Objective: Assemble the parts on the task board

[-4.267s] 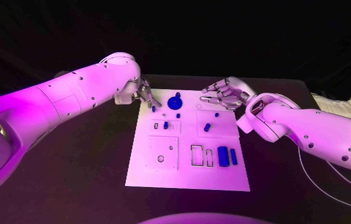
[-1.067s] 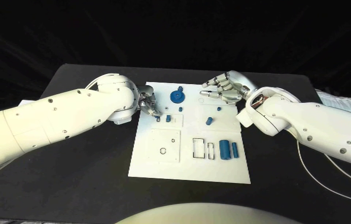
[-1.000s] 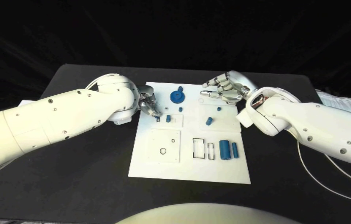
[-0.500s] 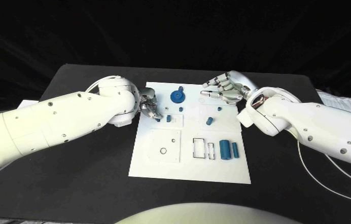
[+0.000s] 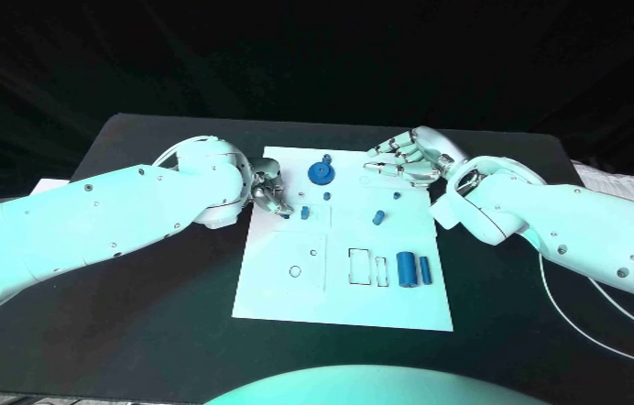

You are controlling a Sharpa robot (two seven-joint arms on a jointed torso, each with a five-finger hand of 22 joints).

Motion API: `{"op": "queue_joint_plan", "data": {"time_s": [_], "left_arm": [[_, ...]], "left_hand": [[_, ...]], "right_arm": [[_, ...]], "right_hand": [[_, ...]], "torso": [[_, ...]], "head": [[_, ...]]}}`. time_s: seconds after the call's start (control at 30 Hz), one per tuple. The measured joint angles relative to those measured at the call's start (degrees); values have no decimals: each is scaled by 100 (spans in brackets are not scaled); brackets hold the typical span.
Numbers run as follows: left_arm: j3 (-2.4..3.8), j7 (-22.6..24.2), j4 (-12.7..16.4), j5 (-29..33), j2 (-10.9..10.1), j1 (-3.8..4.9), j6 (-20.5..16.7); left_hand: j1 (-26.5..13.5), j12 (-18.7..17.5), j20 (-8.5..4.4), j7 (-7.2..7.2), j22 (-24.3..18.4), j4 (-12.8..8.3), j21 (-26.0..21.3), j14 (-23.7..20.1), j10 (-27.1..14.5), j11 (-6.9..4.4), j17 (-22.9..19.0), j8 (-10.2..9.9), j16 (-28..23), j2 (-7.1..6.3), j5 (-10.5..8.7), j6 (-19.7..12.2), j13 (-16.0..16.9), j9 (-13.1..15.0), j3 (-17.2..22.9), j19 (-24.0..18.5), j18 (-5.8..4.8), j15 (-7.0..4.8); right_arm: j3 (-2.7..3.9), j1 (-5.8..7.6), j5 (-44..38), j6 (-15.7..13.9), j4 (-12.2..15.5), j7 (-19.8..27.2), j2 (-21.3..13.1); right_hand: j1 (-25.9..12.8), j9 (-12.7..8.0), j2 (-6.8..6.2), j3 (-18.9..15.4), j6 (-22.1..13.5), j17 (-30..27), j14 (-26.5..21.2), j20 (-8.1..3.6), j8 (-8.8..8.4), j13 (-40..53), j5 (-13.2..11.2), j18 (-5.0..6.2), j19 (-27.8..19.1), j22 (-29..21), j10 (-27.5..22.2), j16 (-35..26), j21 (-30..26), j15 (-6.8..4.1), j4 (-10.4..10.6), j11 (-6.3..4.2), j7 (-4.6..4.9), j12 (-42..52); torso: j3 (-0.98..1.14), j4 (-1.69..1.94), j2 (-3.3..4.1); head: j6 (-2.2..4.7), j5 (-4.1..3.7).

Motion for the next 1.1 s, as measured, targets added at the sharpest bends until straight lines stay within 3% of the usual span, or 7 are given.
{"op": "queue_joint_plan", "data": {"time_s": [0.47,0.63,0.87,1.1], "left_arm": [[3,-30,-39,-23,51,0,10],[-8,-44,-102,6,89,-1,8],[-10,-86,-161,83,124,0,-3],[-8,-116,-193,130,148,1,-3]], "left_hand": [[-2,37,0,7,0,24,0,1,53,-10,4,-6,0,0,-10,13,50,15,57,0,0,0],[-206,103,0,-3,0,-9,38,0,116,-34,4,32,0,54,9,25,112,41,182,0,0,0],[-513,154,0,-56,-1,-416,67,0,172,-81,3,63,0,-113,19,113,174,77,426,0,0,0],[-623,200,0,-64,0,-584,104,0,198,-94,3,62,0,-94,23,167,222,101,436,0,0,0]], "right_arm": [[0,-2,0,1,-2,8,4],[0,-2,0,2,-2,12,4],[0,-2,2,4,0,20,0],[0,-3,3,4,16,24,-13]], "right_hand": [[0,0,0,0,0,0,0,0,0,1,22,0,0,0,0,-22,0,0,0,0,0,0],[0,0,0,0,0,-1,0,0,0,1,22,0,0,0,0,-22,0,0,0,0,0,0],[0,0,0,0,0,-1,0,0,0,1,22,0,0,0,0,-22,0,0,0,0,0,0],[24,0,24,0,0,-1,0,0,0,-3,22,0,0,-13,0,-22,-22,0,0,0,0,0]], "torso": [[-3,3,1],[2,3,-1],[5,-1,-3],[7,-1,-3]], "head": [[-6,-7],[-24,-17],[-34,-20],[-45,-38]]}}
